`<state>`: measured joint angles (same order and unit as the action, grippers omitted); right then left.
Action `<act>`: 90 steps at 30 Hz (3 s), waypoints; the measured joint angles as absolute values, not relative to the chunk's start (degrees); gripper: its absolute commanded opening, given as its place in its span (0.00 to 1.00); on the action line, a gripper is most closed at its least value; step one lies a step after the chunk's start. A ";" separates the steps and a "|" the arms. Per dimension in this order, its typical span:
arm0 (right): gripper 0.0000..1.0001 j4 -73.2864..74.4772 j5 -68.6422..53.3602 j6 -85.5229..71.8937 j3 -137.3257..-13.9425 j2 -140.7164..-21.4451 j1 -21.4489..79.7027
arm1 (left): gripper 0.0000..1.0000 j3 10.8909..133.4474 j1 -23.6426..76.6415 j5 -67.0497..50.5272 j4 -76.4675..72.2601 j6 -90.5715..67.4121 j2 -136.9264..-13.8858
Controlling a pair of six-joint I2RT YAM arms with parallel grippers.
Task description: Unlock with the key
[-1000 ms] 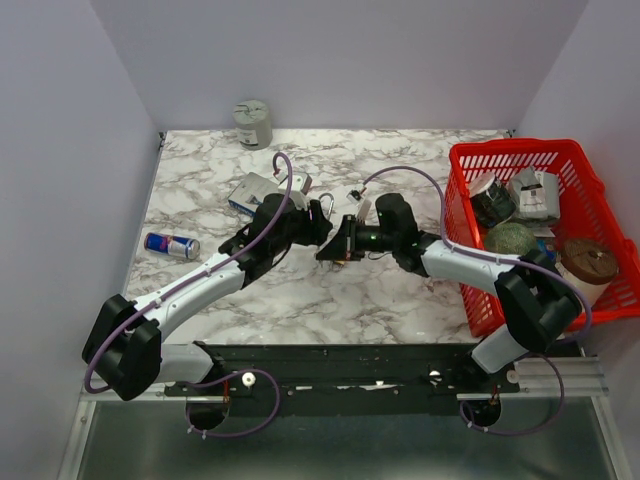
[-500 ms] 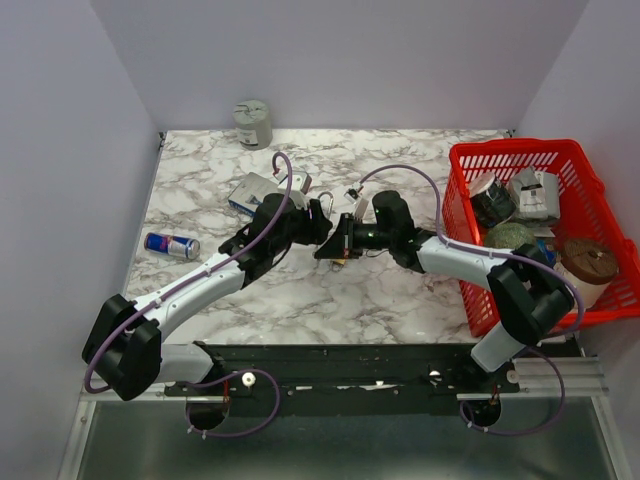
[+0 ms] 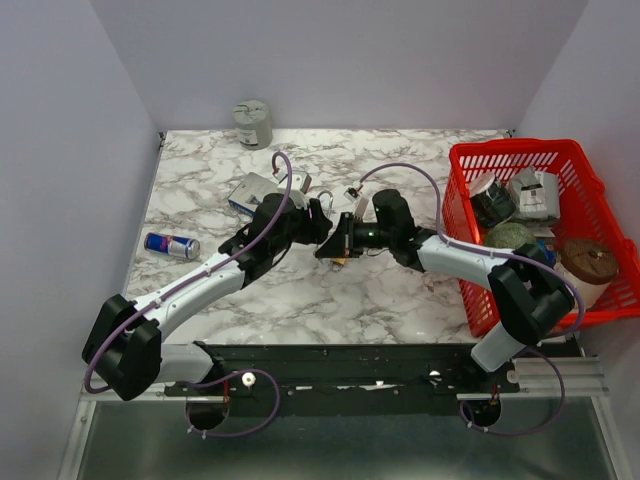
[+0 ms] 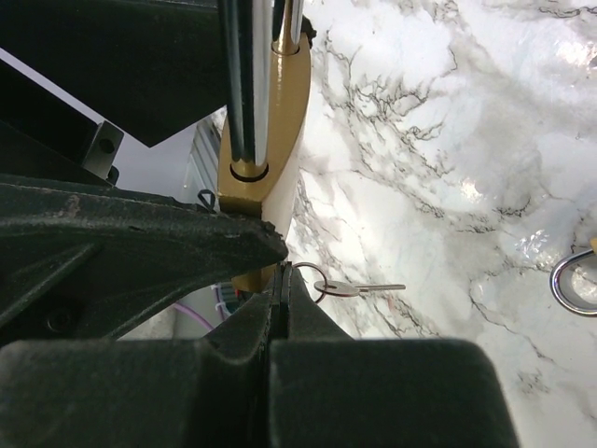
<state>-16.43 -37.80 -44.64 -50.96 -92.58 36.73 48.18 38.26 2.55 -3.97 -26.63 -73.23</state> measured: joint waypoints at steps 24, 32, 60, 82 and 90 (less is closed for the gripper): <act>0.01 -10.92 -36.23 -39.55 -52.38 -90.39 36.73 | 0.00 48.18 38.26 2.55 -4.67 -26.65 -73.23; 0.01 -10.28 -35.59 -38.79 -53.43 -90.43 36.73 | 0.00 48.18 38.26 2.42 -5.08 -27.09 -73.25; 0.01 -9.82 -28.36 -38.39 -53.95 -90.30 37.17 | 0.00 48.18 37.93 2.98 -6.87 -27.55 -74.11; 0.01 -10.11 -19.42 -31.03 -51.70 -88.25 39.16 | 0.00 49.08 37.95 1.67 -8.03 -27.55 -77.12; 0.01 -10.13 -17.08 -30.46 -51.16 -87.61 39.77 | 0.00 49.17 37.93 1.04 -8.05 -27.55 -77.38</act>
